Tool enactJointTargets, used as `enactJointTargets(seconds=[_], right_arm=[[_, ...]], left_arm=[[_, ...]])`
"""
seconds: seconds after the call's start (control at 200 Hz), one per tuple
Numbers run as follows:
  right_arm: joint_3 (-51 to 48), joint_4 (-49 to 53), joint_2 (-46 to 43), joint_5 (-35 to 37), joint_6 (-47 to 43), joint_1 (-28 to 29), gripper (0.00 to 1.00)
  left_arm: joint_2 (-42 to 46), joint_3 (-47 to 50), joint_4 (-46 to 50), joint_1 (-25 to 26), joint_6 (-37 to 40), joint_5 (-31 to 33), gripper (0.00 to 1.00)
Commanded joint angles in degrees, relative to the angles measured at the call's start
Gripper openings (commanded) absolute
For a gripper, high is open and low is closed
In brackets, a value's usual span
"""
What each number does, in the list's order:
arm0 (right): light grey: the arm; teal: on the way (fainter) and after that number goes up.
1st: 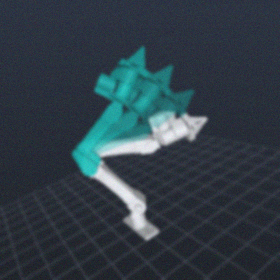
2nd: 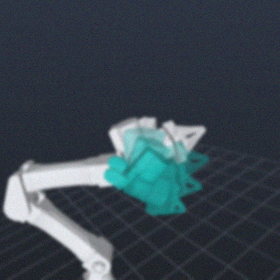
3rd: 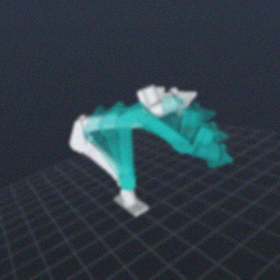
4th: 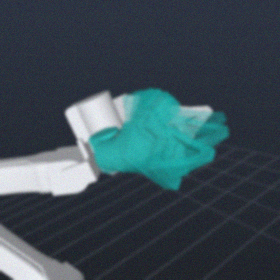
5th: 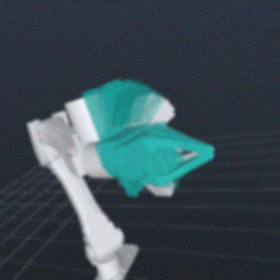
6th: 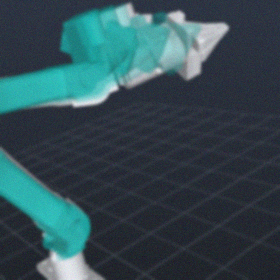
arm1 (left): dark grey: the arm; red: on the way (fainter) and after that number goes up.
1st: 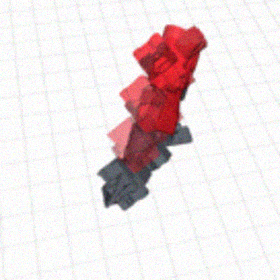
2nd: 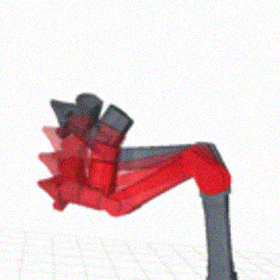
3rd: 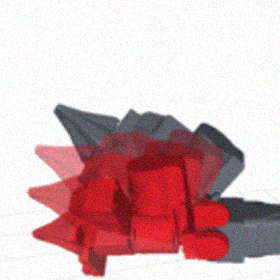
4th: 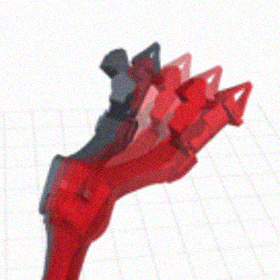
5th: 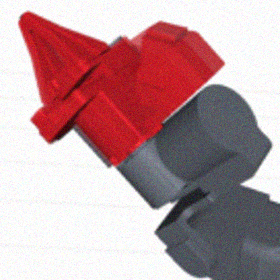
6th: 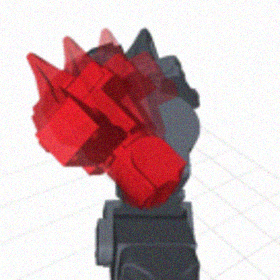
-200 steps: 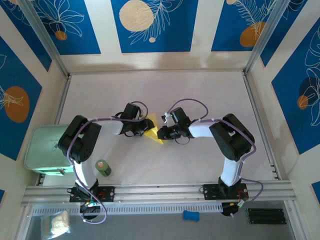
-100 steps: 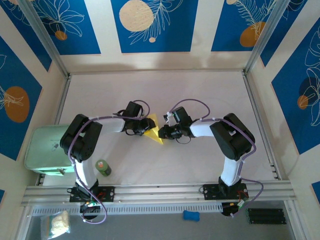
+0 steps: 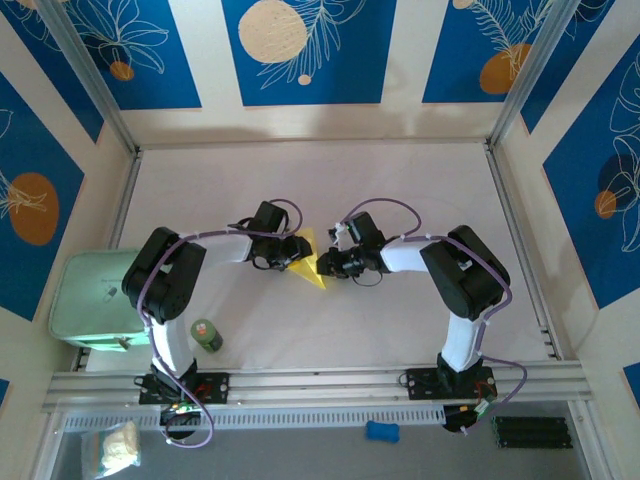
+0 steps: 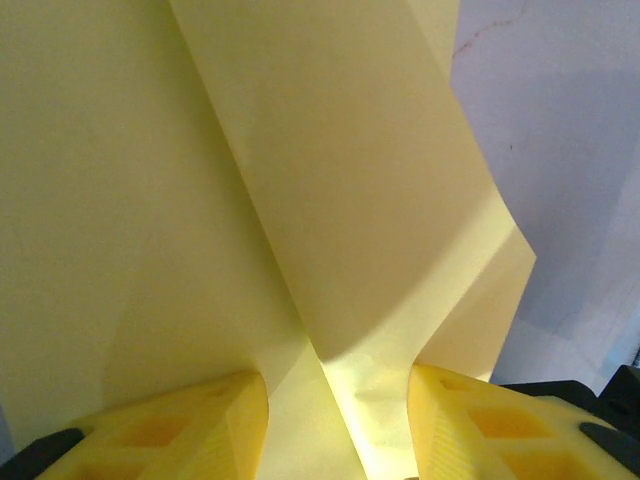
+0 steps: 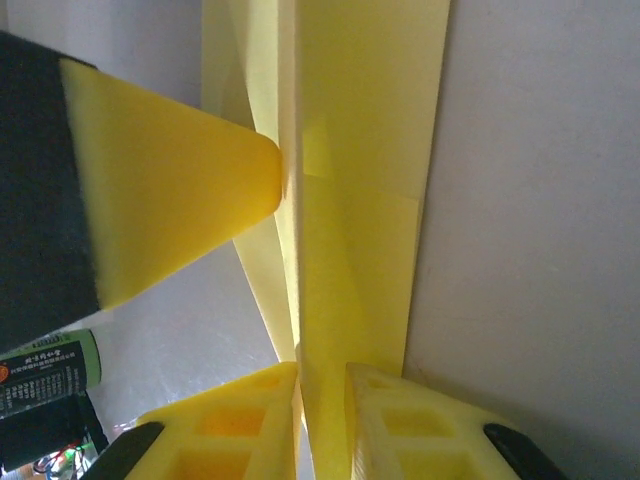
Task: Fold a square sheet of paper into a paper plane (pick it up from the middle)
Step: Fourth fold the wing at the center of the table.
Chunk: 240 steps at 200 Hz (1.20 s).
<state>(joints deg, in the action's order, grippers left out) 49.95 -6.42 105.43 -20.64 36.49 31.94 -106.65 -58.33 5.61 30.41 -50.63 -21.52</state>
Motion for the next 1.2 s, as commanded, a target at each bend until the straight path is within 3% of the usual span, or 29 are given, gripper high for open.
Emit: enactJointTargets(seconds=[0.0, 0.61, 0.945, 1.07, 1.196], right_arm=[[1.5, 2.1, 1.5, -1.6, 0.7, -0.3, 0.17], [2.2, 4.3, 4.2, -1.3, 0.9, -0.4, 0.11], [2.7, 6.5, 5.0, -0.9, 0.0, -0.7, 0.09], [3.0, 7.1, 5.4, -1.3, -0.6, -0.9, 0.09], [3.6, 7.6, 5.9, -1.8, -1.3, -1.2, 0.09]], left_arm=[[-4.9, 2.1, 8.7, 0.9, 1.3, 4.6, 0.46], [-4.4, 2.4, 7.6, 0.8, 0.8, 3.8, 0.46], [6.8, -0.2, 3.1, -1.2, 1.8, 2.4, 0.50], [10.1, 1.0, -1.9, -2.6, 3.3, 0.5, 0.49], [9.8, 3.8, -9.5, -3.2, 3.5, -3.6, 0.41]])
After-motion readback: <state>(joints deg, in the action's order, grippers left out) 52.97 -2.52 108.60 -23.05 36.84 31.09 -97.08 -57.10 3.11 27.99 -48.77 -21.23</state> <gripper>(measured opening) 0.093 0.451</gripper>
